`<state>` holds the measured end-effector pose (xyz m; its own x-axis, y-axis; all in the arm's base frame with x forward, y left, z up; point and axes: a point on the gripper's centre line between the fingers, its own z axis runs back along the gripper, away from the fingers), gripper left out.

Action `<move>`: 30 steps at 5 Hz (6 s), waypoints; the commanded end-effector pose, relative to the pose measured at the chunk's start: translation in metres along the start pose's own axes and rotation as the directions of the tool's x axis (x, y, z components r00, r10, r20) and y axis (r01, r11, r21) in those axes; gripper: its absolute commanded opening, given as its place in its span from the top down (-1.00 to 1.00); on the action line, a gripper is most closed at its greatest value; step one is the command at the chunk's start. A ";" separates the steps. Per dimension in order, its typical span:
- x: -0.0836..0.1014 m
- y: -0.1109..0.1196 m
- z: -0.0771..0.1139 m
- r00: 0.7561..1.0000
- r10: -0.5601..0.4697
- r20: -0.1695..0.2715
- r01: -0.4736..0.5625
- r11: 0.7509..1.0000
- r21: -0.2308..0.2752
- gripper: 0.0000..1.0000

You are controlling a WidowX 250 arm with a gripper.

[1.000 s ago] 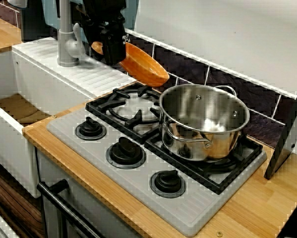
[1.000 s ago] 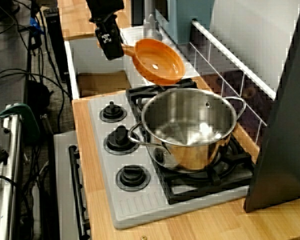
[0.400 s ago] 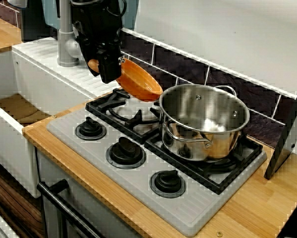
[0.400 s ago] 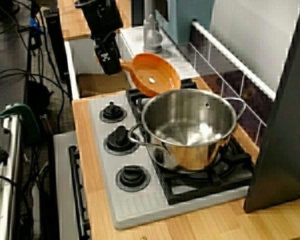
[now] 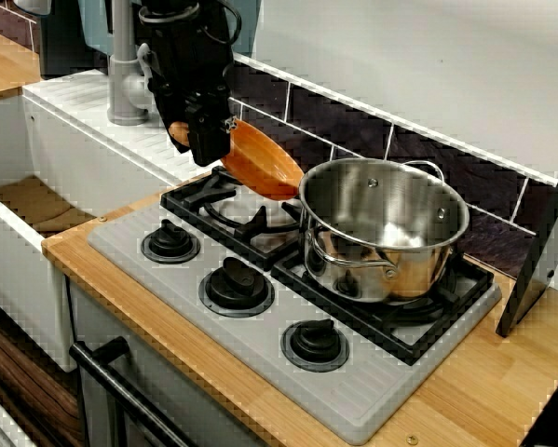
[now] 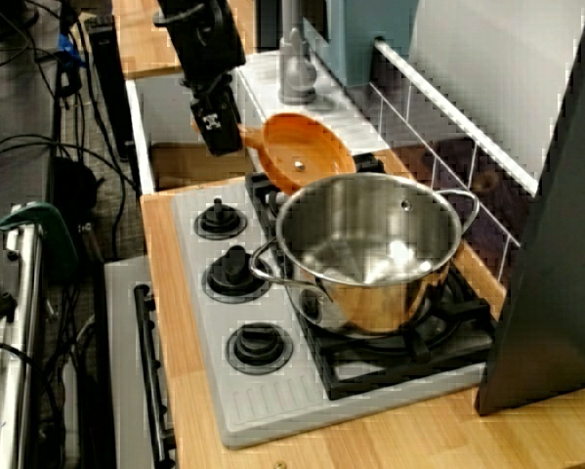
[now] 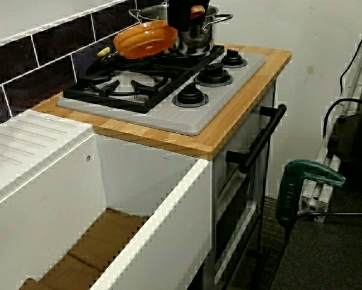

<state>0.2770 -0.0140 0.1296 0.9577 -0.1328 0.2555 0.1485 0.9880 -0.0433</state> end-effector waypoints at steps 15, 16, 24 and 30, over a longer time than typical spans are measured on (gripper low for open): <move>0.023 0.012 -0.012 0.999 0.019 0.040 -0.018 0.999 -0.032 -1.00; 0.021 0.010 -0.011 0.999 0.016 0.035 -0.015 0.999 -0.033 -1.00; 0.011 0.041 -0.036 0.998 0.055 0.043 -0.056 0.998 0.013 -1.00; 0.015 0.047 -0.057 0.998 0.060 0.014 -0.060 0.998 0.010 -1.00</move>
<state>0.3064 0.0242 0.0652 0.9720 -0.0688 0.2246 0.0842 0.9946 -0.0600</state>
